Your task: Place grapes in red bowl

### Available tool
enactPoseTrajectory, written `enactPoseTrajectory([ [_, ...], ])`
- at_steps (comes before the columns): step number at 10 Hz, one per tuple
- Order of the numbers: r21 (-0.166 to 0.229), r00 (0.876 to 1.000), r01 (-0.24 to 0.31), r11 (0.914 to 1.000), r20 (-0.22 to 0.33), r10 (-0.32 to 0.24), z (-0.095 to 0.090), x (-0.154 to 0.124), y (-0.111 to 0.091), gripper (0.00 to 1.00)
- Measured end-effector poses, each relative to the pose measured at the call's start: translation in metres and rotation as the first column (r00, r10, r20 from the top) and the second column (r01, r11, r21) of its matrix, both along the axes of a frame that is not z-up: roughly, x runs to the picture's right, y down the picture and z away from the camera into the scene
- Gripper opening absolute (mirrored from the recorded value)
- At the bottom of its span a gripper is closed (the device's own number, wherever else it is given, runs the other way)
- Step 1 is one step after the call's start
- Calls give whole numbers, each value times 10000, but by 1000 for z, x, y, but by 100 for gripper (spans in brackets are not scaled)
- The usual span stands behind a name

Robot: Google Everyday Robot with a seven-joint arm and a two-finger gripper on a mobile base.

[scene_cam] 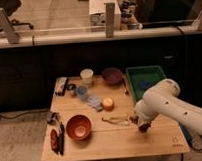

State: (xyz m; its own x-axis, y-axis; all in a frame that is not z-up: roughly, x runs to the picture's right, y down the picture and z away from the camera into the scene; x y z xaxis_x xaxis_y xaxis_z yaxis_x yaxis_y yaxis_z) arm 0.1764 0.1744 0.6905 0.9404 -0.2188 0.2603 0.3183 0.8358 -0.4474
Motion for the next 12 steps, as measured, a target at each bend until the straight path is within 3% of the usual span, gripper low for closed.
enactPoseTrajectory([
  [3, 53, 9997, 160, 9999, 164, -161, -9, -11, -5, 8],
  [4, 79, 9992, 271, 9996, 285, -273, -11, -19, -7, 3],
  [12, 209, 9920, 887, 9958, 888, -902, -31, -74, -14, 3],
])
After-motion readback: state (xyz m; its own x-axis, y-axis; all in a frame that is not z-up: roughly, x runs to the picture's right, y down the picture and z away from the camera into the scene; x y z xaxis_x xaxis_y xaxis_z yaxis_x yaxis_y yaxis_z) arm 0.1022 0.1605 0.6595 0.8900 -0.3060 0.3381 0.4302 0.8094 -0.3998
